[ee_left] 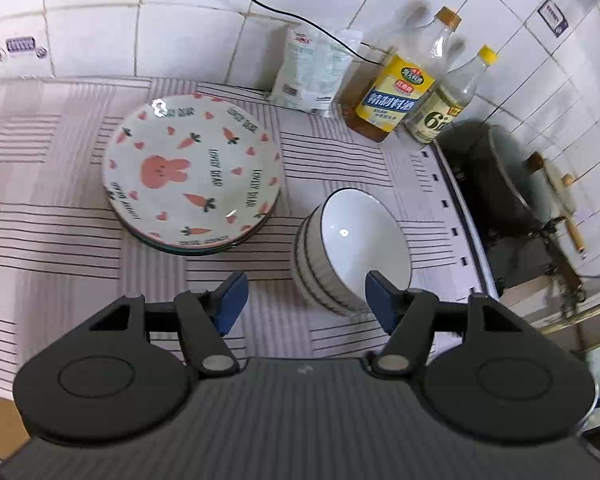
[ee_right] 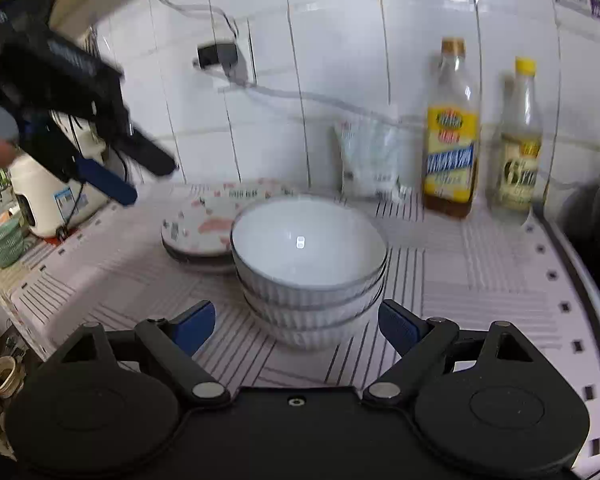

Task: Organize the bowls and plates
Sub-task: 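Grasp the rim of the stacked bowls with both grippers and lift, then carry the bowl stack over the bunny plate and lower it on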

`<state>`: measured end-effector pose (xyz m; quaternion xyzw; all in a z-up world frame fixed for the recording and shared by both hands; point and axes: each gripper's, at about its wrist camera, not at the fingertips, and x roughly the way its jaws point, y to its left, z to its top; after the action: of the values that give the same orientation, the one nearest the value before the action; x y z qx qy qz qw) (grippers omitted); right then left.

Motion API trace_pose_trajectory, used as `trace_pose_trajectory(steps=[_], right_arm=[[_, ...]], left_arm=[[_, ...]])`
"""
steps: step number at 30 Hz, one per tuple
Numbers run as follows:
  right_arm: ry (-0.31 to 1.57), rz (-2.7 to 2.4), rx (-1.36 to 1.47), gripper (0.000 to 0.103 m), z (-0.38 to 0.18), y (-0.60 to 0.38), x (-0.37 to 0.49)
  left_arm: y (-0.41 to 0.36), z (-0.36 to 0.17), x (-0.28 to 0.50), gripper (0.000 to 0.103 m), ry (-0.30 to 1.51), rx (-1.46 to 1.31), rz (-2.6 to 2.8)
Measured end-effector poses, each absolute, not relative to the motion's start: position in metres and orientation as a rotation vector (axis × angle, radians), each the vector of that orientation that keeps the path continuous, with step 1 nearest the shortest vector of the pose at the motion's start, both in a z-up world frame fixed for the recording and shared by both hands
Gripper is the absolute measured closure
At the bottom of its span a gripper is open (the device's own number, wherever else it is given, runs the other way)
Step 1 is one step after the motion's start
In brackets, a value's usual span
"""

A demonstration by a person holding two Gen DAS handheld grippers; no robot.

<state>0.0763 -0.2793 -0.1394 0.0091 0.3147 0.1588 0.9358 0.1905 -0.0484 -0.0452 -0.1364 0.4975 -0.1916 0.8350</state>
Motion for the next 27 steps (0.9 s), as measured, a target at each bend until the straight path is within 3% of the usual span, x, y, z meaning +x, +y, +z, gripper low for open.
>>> trace_pose_trajectory(steps=[6, 12, 15, 22, 27], right_arm=[[0.670, 0.353, -0.065, 0.011, -0.178, -0.263, 0.097], [0.664, 0.323, -0.040, 0.011, -0.197, -0.265, 0.115], [0.633, 0.314, -0.029, 0.009, -0.201, -0.267, 0.122], [0.627, 0.334, -0.018, 0.001, -0.209, -0.264, 0.142], [0.643, 0.341, -0.004, 0.001, -0.210, -0.263, 0.147]], left_arm=[[-0.051, -0.083, 0.216, 0.032, 1.124, -0.445, -0.421], [-0.070, -0.128, 0.233, 0.031, 1.191, -0.477, -0.426], [-0.075, -0.136, 0.237, 0.044, 1.134, -0.462, -0.388], [-0.091, -0.147, 0.245, 0.056, 1.105, -0.384, -0.413], [-0.097, -0.163, 0.250, 0.059, 1.242, -0.413, -0.426]])
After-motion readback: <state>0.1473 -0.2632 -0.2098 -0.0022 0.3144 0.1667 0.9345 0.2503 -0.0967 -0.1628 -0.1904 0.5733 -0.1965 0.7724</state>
